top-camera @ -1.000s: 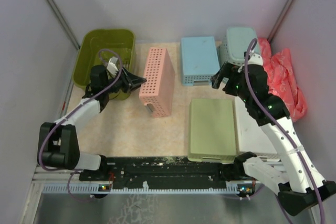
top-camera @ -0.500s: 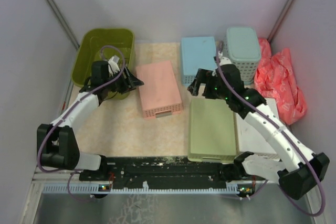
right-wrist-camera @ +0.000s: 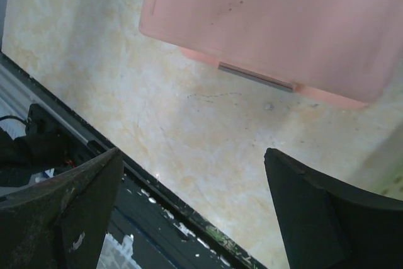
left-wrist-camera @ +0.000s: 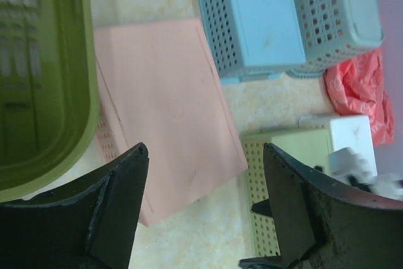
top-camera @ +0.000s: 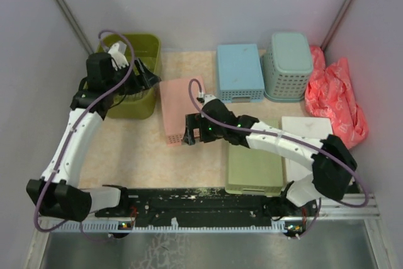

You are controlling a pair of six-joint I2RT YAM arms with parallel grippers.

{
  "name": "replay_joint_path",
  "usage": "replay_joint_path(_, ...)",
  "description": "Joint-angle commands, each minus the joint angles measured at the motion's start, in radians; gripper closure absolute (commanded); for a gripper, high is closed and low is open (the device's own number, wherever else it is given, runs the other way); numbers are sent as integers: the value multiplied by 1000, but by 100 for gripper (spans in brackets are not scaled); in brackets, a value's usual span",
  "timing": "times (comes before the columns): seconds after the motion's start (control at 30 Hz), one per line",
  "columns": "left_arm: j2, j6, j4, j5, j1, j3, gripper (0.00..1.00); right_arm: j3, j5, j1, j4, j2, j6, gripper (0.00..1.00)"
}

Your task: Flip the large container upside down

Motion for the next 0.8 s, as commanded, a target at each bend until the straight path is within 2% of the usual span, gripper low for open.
replay_joint_path(0.0, -73, 92, -136, -201, -4, 100, 19, 20, -44, 51, 183, 122, 33, 6)
replay_joint_path(0.13, -82, 134, -212, -313, -1, 170, 13, 124, -20, 68, 183, 265, 77, 6)
replay_joint_path(0.3, -85, 107, -256, -343, 2, 203, 9, 294, 132, 65, 150, 435, 212, 5)
replay_joint_path(0.5, -76, 100, -300, -372, 2, 218, 6, 372, 291, -38, 295, 537, 409, 5)
replay_joint_path(0.6, -76, 100, -309, -402, 3, 226, 2, 460, 275, -114, 344, 612, 418, 7)
replay_joint_path(0.7, -63, 116, -343, -400, 2, 230, 1, 646, 213, -162, 264, 725, 373, 7)
replay_joint_path(0.77, -64, 130, -327, -385, 2, 206, 0, 710, 146, -179, 226, 751, 331, 7)
